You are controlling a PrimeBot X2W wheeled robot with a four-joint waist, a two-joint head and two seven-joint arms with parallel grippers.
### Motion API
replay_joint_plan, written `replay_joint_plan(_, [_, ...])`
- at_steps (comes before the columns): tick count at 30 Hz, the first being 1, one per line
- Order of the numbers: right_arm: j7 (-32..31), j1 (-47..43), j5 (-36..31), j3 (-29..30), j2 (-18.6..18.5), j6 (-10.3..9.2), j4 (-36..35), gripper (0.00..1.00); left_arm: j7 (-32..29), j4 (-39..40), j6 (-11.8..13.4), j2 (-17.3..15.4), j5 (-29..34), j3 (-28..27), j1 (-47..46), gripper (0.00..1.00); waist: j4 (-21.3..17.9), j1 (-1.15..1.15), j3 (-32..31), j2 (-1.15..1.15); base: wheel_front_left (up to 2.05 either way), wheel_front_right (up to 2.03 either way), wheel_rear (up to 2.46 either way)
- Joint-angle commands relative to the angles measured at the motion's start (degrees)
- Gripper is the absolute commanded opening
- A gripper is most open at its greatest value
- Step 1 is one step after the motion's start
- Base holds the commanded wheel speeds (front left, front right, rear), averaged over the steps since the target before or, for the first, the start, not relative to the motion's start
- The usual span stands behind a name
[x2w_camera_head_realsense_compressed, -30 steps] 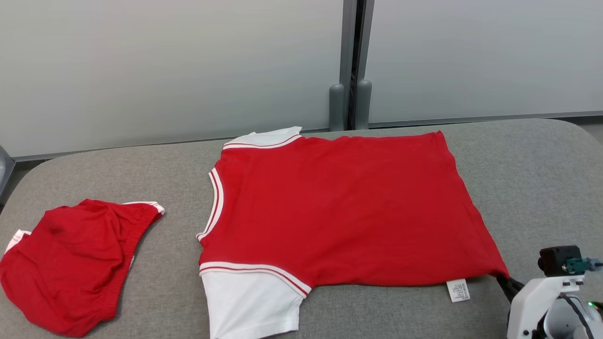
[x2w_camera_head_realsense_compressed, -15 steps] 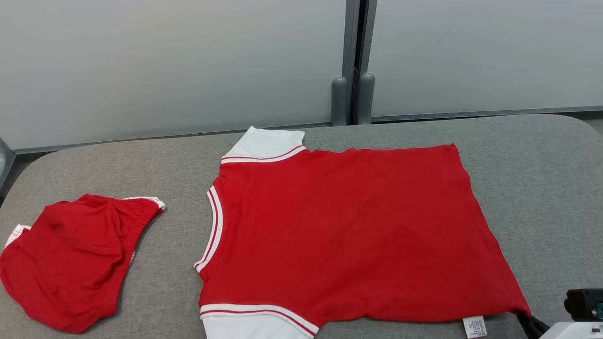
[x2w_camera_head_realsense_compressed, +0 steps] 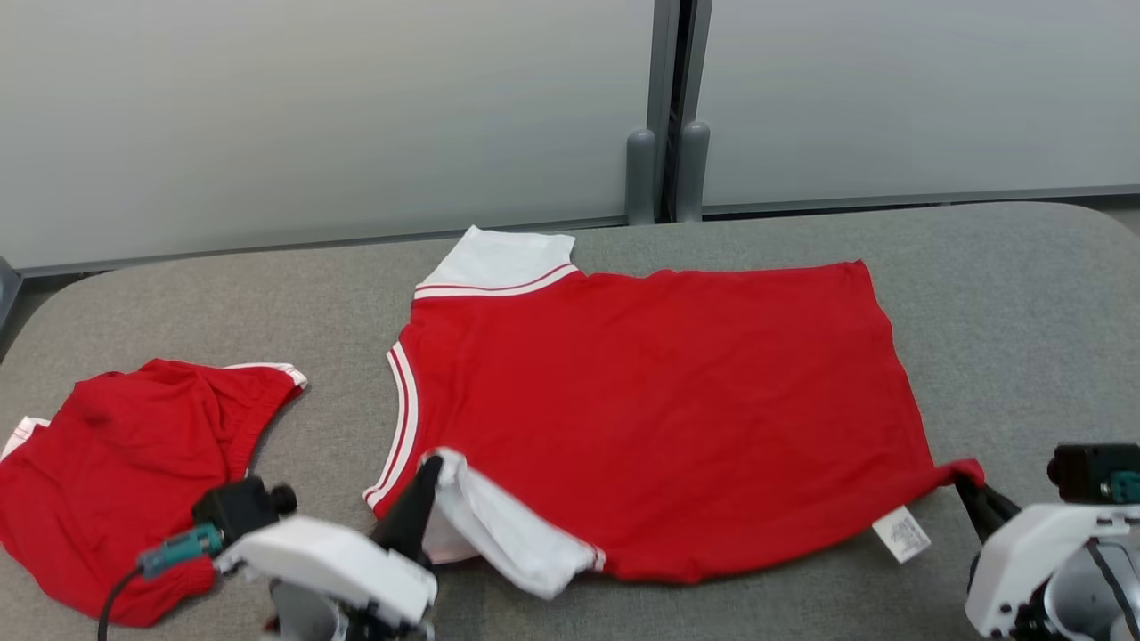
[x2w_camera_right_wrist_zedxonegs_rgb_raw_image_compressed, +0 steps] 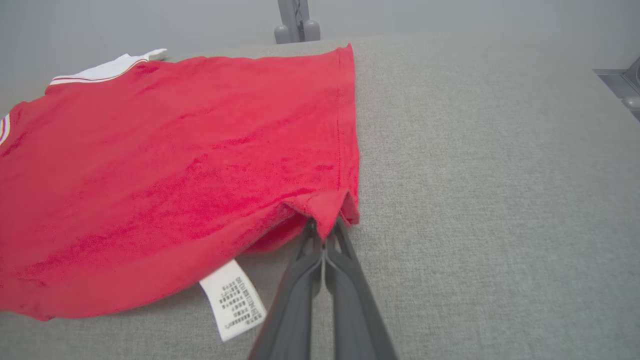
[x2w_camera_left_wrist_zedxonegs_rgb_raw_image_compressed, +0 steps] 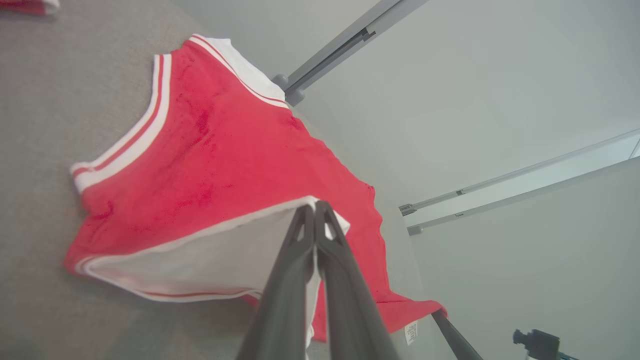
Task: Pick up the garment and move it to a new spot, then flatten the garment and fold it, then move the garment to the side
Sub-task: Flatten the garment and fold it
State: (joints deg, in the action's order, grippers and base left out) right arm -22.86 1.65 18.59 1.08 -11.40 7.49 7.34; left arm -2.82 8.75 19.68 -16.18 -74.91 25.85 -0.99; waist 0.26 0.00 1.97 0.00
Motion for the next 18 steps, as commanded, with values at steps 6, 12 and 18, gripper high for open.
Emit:
replay_joint_plan(6, [2.45, 8.12, -0.59, -2.72, -1.45, 0.01, 7.03, 0.00, 3.96, -10.75, -2.11, 2.95, 4.65, -0.07, -11.54, 0.00, -0.56, 0.00, 2.46, 0.00, 0.00, 0.00, 0.00])
replay_joint_plan(12, [7.01, 14.21, -4.44, -2.75, -1.61, 0.01, 13.72, 0.00, 7.01, -20.72, -4.23, 4.32, 9.87, 2.30, -19.41, 0.00, -0.81, 0.00, 5.07, 0.00, 0.00, 0.00, 0.00])
replay_joint_plan(18, [10.08, 17.47, -7.00, -3.01, -0.38, 0.01, 17.91, 0.00, 10.41, -26.59, -6.24, 6.06, 11.99, 2.76, -23.51, 0.00, -1.12, 0.00, 6.69, 0.00, 0.00, 0.00, 0.00])
